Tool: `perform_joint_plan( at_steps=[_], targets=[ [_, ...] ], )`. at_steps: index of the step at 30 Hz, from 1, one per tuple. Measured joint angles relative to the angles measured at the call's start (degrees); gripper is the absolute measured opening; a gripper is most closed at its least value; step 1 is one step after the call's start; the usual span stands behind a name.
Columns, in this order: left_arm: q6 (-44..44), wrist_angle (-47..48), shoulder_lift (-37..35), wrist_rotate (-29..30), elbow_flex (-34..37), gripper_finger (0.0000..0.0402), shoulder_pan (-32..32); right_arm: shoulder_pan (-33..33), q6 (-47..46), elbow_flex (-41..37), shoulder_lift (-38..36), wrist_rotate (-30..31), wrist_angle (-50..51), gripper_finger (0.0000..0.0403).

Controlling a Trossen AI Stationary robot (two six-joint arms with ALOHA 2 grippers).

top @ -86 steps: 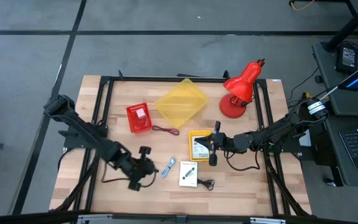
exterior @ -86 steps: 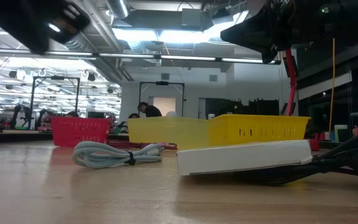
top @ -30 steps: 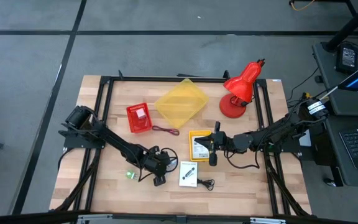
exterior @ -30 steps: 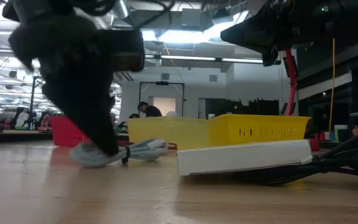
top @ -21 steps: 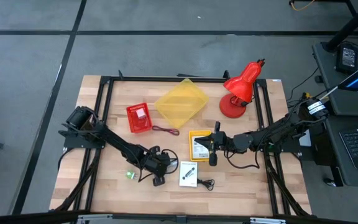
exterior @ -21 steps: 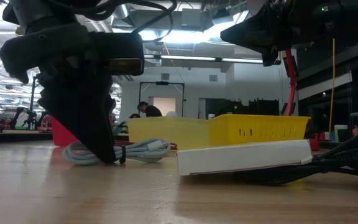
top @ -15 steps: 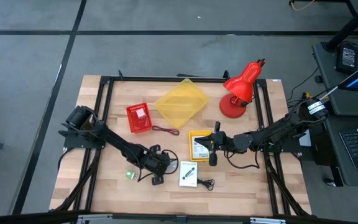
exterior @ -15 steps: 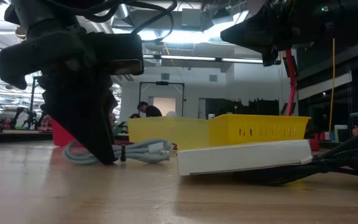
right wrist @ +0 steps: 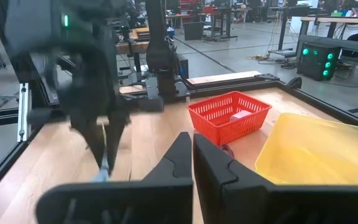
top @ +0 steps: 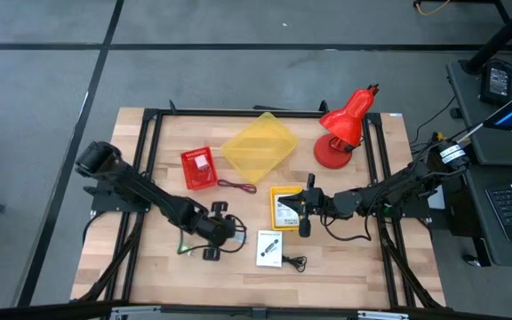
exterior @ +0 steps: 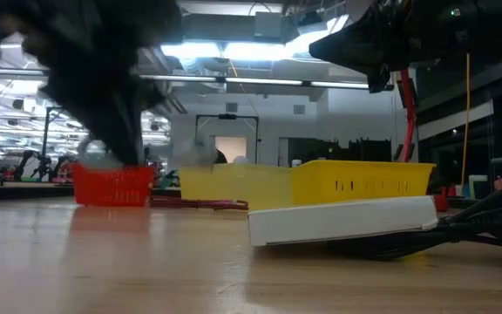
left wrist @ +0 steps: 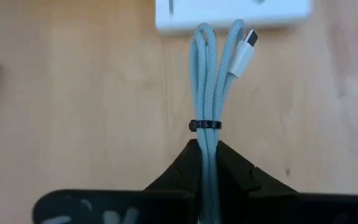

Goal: Pick and place items into bin
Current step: Put the light blue charger cable into the big yellow bin

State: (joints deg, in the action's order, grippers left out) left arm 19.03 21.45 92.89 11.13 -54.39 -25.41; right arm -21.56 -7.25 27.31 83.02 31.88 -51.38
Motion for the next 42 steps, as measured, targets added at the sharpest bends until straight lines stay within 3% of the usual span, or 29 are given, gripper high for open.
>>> perform_joint_plan(
  at_steps=[4, 11, 15, 20, 27, 36, 42],
  targets=[
    [-7.33, 2.68, -6.70, 3.12, 0.00, 0.0019, 0.08, 0.00, 0.23, 0.00, 0.00, 0.02, -0.17, 0.0000],
    [-16.98, -0.46, -17.57, 7.86, 3.88, 0.0018, 2.11, 0.00, 0.20, 0.00, 0.02, 0.01, -0.61, 0.0000],
    [-21.62, -12.55, -23.00, 5.56, 11.58, 0.0018, 5.02, 0.00, 1.55, 0.00, 0.07, 0.02, -0.23, 0.0000],
    [-25.41, -31.79, -27.27, -3.74, 22.23, 0.0018, 10.80, 0.00, 1.30, 0.00, 0.09, 0.00, 0.64, 0.0000],
    [-25.29, -45.99, -27.94, -12.83, 29.33, 0.0018, 19.74, 0.00, 2.87, 0.00, 0.09, 0.02, 0.18, 0.0000],
    [-23.89, -49.23, -26.82, -11.91, 29.42, 0.0018, 29.15, 0.04, 6.42, 0.00, 0.09, 0.04, -0.40, 0.0000],
    [-19.47, -57.58, -20.72, -6.97, 28.99, 0.0018, 34.11, 0.07, 7.52, 0.00, 0.09, 0.04, -0.57, 0.0000]
  ],
)
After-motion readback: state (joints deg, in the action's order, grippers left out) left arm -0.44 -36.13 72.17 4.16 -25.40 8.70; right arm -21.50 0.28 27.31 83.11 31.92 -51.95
